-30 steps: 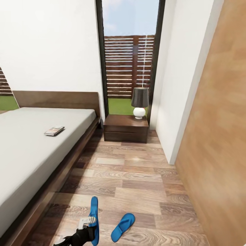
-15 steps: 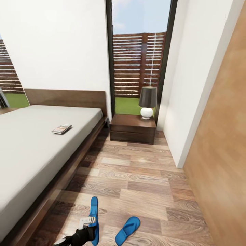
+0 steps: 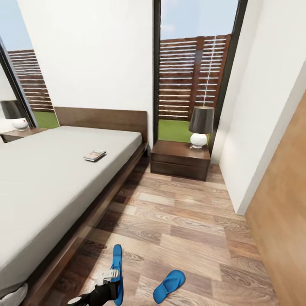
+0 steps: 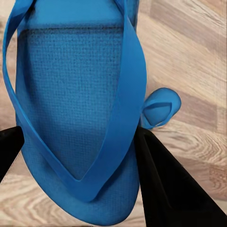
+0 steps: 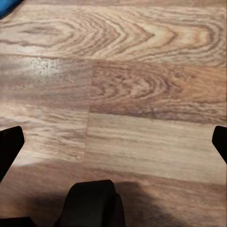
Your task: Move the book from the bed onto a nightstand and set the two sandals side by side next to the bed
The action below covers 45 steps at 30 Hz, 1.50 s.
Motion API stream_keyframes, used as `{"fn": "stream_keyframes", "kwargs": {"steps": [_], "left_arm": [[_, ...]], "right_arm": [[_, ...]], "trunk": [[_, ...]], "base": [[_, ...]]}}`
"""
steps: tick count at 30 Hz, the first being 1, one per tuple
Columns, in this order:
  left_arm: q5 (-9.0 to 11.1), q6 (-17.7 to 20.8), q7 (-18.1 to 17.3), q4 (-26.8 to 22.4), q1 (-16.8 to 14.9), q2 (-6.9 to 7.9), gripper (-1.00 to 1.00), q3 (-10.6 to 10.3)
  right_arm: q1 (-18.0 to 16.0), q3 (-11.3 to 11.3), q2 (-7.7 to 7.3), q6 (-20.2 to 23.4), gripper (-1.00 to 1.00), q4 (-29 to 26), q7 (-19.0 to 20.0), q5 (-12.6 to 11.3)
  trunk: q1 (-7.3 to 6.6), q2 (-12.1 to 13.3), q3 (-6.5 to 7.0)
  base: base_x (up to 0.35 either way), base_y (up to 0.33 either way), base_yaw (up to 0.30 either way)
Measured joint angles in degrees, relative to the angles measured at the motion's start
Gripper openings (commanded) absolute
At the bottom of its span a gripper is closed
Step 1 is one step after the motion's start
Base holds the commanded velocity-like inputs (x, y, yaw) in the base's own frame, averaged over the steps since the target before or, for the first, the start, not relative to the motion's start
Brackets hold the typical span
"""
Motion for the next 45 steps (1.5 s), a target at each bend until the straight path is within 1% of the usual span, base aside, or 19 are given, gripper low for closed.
{"fn": "stream_keyframes", "kwargs": {"steps": [8, 20, 24, 45], "left_arm": [[0.0, 0.0, 0.0, 0.0, 0.0, -0.03, -1.0, 0.0], [0.0, 0.0, 0.0, 0.0, 0.0, -0.03, -1.0, -0.1], [0.0, 0.0, 0.0, 0.0, 0.0, -0.02, -1.0, -0.1], [0.0, 0.0, 0.0, 0.0, 0.0, 0.0, -1.0, 0.0]], "right_arm": [[0.0, 0.0, 0.0, 0.0, 1.0, 0.0, 0.0, 0.0], [0.0, 0.0, 0.0, 0.0, 1.0, 0.0, 0.0, 0.0], [0.0, 0.0, 0.0, 0.0, 1.0, 0.0, 0.0, 0.0], [0.0, -0.1, 0.0, -0.1, 1.0, 0.0, 0.0, 0.0]], "trunk": [[-0.01, 0.0, -0.31], [-0.03, 0.0, -0.34], [-0.01, 0.0, -0.34], [0.0, 0.0, -0.34]], "base": [[0.026, -0.009, 0.188], [0.252, -0.108, 0.011], [0.122, -0.054, 0.047], [0.005, -0.002, 0.272]]}}
